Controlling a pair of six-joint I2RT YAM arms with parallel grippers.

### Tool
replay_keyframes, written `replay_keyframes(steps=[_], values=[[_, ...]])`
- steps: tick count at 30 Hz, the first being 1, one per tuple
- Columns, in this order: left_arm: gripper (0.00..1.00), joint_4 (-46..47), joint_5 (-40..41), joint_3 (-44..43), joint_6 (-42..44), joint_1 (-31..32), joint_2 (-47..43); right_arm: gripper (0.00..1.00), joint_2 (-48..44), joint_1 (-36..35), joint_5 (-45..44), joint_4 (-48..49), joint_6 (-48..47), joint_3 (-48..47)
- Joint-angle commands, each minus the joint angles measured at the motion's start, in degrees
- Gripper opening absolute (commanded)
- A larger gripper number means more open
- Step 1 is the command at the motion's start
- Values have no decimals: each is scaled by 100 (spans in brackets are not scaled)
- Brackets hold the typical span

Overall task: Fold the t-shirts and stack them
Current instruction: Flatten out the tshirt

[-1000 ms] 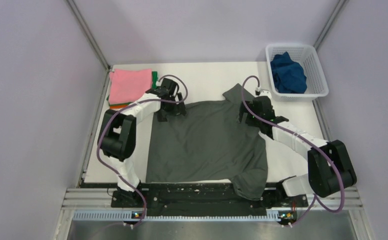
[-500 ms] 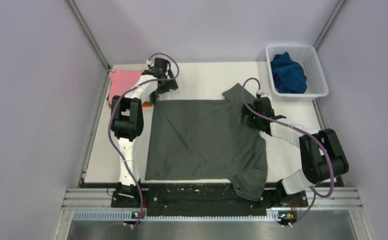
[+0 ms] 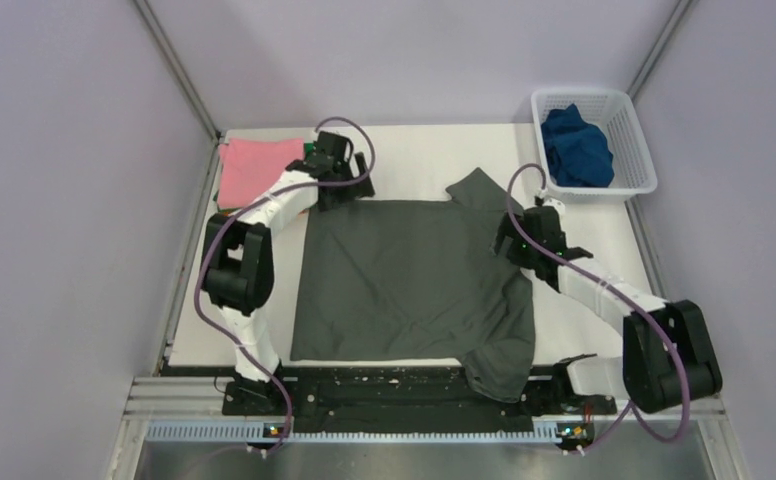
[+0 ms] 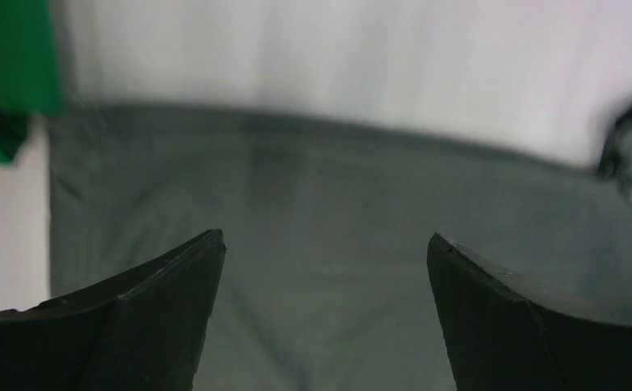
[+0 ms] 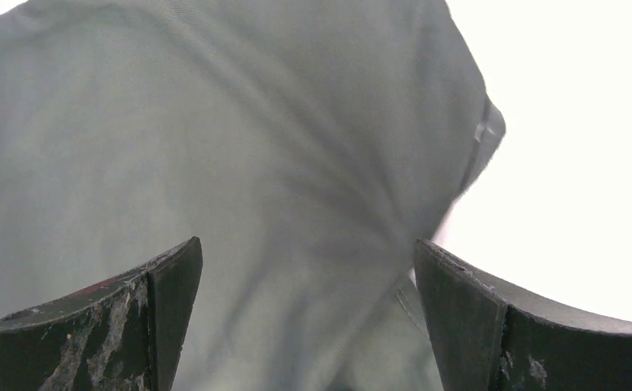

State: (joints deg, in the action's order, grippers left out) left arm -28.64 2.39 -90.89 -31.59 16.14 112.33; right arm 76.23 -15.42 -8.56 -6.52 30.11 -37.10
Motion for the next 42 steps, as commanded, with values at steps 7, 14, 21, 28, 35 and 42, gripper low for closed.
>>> replay_keyframes(steps=[7,14,21,28,35,42], values=[[99,924,-315,1816,-284,512,-935,99,-1600,180,809,-58,628,1002],[99,715,61,1865,-391,503,-702,99,-1516,180,661,373,1433,1717],[99,711,210,2088,-424,441,-767,99,-2705,171,-737,-1079,2221,2065],[99,615,316,2275,-475,405,-1053,99,-4496,172,-920,-2340,2476,2202],[99,383,248,1922,-397,399,-1059,99,-3764,178,-741,-1328,1184,1072],[99,-409,-52,1379,-473,436,-484,99,-468,138,65,-208,195,-372]])
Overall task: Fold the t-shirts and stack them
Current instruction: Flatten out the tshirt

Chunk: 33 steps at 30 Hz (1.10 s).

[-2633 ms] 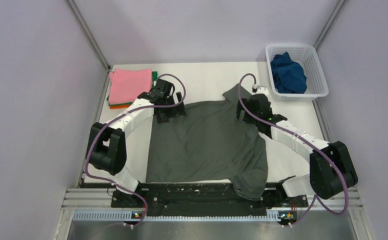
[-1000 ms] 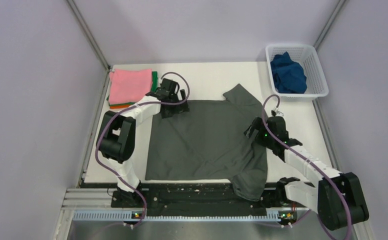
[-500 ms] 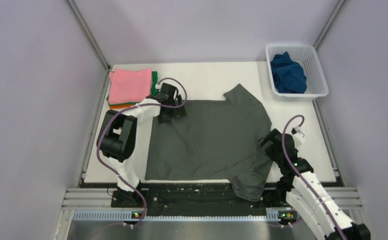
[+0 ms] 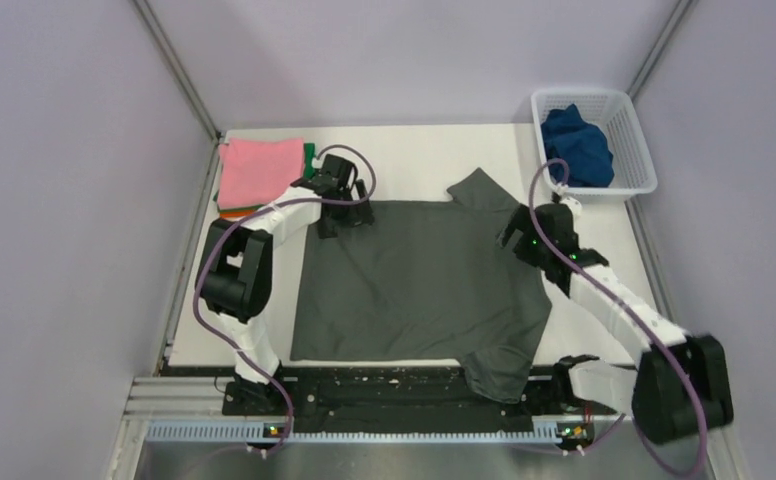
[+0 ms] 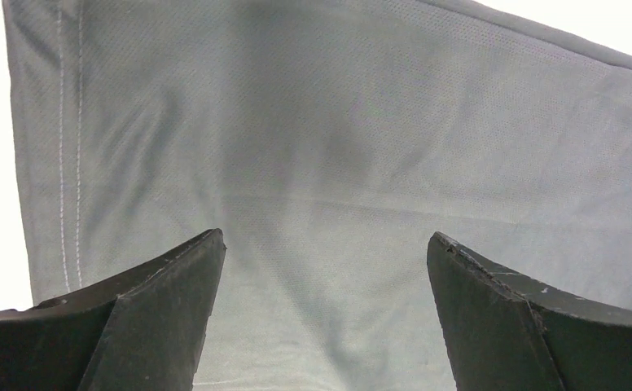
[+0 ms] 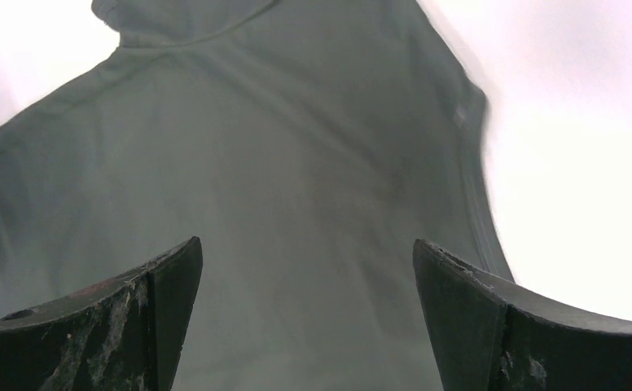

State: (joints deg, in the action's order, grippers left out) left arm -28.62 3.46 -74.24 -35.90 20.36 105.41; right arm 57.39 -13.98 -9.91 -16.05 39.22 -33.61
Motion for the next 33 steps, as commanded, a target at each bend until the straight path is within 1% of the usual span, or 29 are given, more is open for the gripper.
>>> replay_keyframes(steps=[1,4,7,11,15,17,24,29,33], values=[[99,-397,-159,-255,-41,20,224,99,1762,-8,141,940,-795,-885],[99,-503,-21,-414,10,15,376,99,2675,0,151,986,-1026,-1624],[99,-810,-9,-915,24,20,883,99,3422,3,98,786,-1140,-2243],[99,-997,-65,-1337,-10,10,1413,99,4115,13,17,787,-1180,-2593],[99,-1219,89,-1787,27,-20,1757,99,4785,103,25,633,-1270,-3040],[99,-1329,181,-2056,64,-63,1945,99,5070,237,86,623,-1334,-3363],[99,-1581,-33,-3240,205,-322,2672,99,6004,716,314,471,-1407,-4551],[99,-1553,-231,-4074,372,-450,3163,99,6750,834,386,324,-1685,-5612],[99,-1480,-298,-4506,517,-480,3284,99,6974,835,320,136,-1853,-6189]])
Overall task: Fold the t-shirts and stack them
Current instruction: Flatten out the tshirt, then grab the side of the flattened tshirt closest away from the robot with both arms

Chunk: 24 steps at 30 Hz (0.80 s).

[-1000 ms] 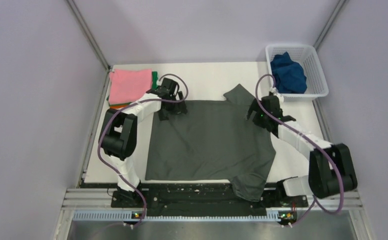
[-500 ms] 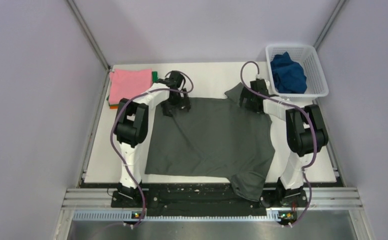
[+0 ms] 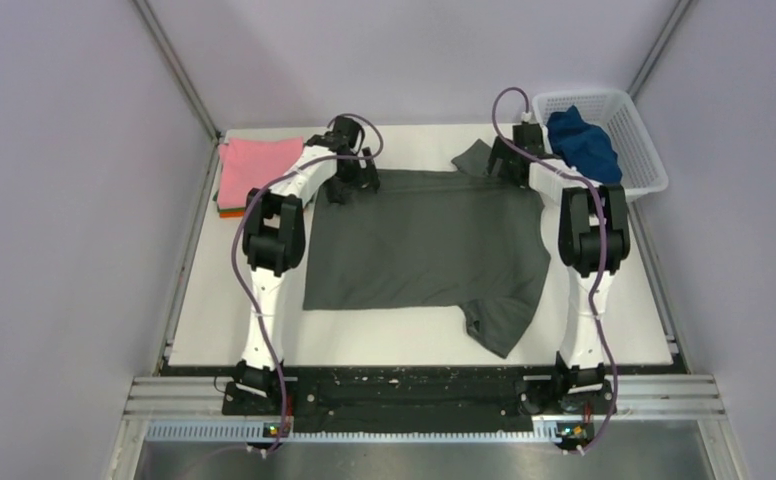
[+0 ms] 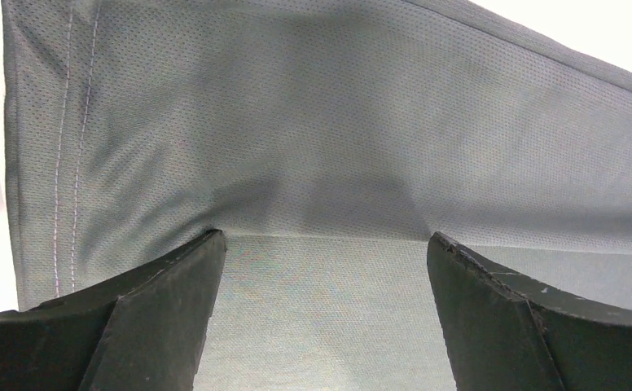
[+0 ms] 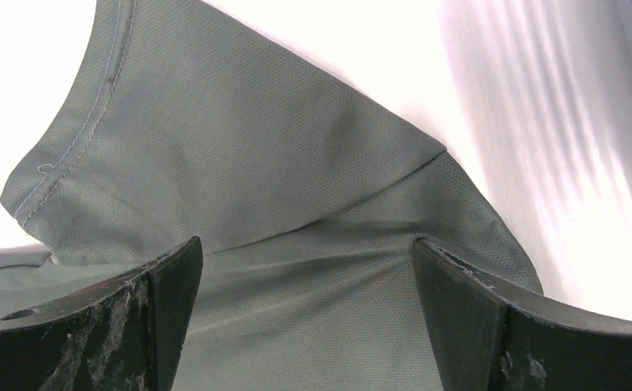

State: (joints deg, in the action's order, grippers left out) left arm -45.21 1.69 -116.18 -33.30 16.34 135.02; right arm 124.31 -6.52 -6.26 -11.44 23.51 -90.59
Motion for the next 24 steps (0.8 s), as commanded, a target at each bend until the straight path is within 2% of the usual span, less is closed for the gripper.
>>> replay_keyframes(steps=[1,3,6,11,14,19,21,24], values=[[99,190,-134,-360,288,-78,279,99,253,93,-22,-348,-332,-584],[99,220,-376,-379,330,-63,107,99,142,91,16,-436,-409,-730],[99,159,-329,-335,367,-8,-300,99,-219,75,248,-579,-497,-792],[99,-183,-280,278,296,222,-1464,99,-1372,-150,446,-603,-742,-238],[99,94,236,2062,64,500,-2892,99,-2306,-363,417,-580,-755,568],[99,556,826,5139,-792,633,-5146,99,-4435,-625,201,-114,-120,2870],[98,542,967,6021,-1109,625,-5807,99,-5427,-618,133,55,251,3941],[98,478,1172,6915,-1511,630,-6551,99,-6581,-622,208,176,589,5016]])
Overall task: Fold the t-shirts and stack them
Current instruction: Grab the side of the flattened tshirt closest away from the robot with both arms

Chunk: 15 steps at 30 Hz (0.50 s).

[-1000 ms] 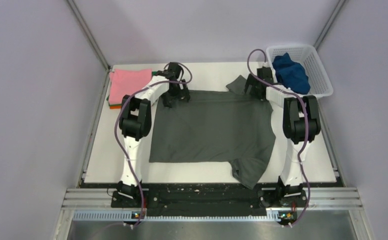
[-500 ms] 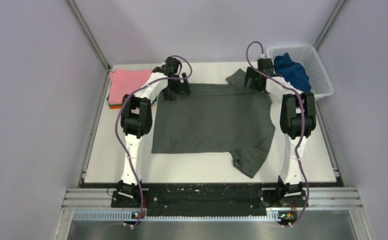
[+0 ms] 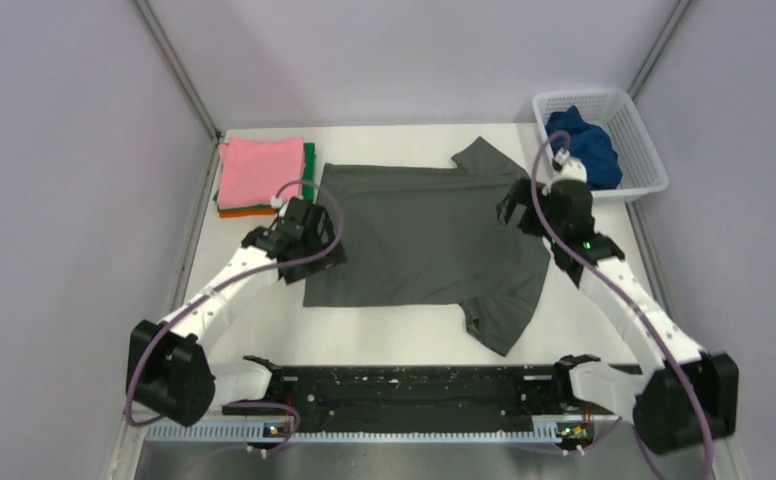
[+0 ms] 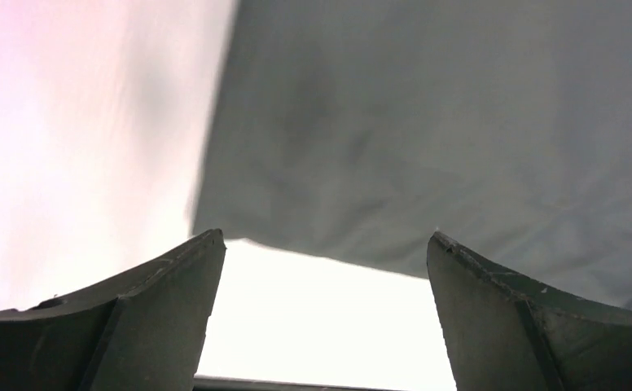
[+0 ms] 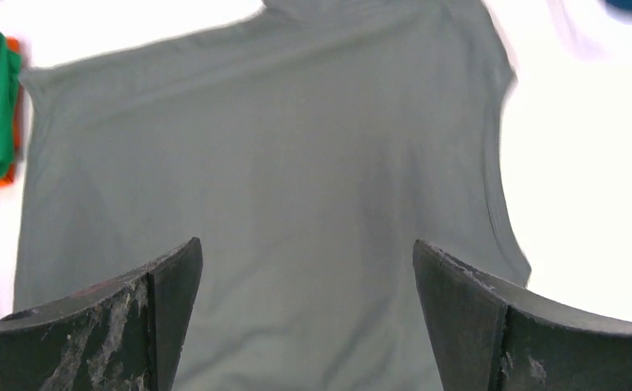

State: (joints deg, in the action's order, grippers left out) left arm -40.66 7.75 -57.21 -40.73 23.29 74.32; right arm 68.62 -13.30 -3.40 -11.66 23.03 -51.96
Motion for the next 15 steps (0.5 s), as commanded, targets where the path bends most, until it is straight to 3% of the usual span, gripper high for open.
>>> replay_keyframes(steps=[1,3,9,13,15], values=[[98,-36,800,1239,-938,-74,-650,99,-1313,57,-21,203,718,1448],[98,-94,1209,1593,-1260,-159,-928,99,-1870,56,50,183,826,1869],[92,463,991,2108,-1667,-502,-1356,99,-2523,56,-125,-117,767,2317],[80,596,1118,2349,-2131,-620,-1328,99,-2434,56,-65,-213,752,2273],[69,668,1000,2423,-2296,-726,-1211,99,-2342,56,-22,-212,742,2252]])
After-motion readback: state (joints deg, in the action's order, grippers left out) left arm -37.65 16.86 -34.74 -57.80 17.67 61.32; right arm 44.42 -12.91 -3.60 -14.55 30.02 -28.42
